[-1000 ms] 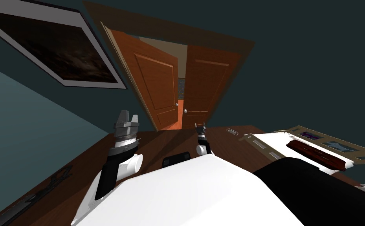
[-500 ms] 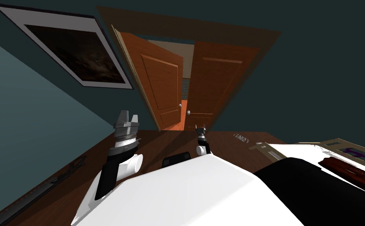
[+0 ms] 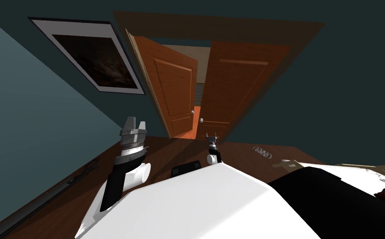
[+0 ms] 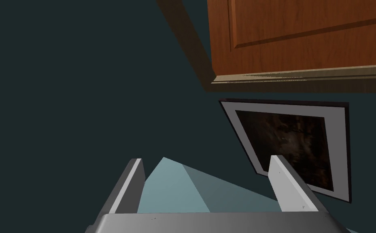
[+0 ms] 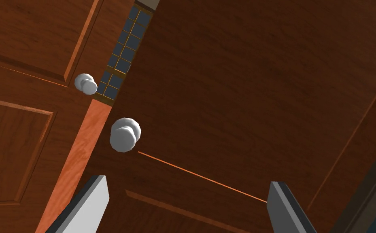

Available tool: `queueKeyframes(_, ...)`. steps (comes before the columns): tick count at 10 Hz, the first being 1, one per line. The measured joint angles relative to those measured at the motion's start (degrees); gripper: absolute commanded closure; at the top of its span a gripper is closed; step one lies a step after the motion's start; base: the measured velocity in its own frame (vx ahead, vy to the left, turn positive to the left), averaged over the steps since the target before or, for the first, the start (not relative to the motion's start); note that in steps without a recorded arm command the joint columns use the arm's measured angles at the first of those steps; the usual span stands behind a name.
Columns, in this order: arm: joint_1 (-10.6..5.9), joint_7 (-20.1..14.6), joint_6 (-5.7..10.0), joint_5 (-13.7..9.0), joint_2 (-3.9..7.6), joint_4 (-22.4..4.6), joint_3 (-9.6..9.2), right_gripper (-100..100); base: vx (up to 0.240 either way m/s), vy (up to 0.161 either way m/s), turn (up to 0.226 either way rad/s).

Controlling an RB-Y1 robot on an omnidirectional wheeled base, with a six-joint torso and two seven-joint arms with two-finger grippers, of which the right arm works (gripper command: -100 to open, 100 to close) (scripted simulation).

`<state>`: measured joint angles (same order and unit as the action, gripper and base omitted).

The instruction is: Push the door open

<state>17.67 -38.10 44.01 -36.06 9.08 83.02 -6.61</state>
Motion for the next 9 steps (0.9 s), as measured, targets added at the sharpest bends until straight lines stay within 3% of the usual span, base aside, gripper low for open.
queueKeyframes(7,-1.90,-7.0,2.38,-6.3,0.83,-7.5,-0.80,-100,0.087,-0.046,0.153)
queueKeyframes(9,-2.84,-9.4,3.60,-8.3,1.04,-10.8,-1.18,-100,0.101,-0.067,0.251)
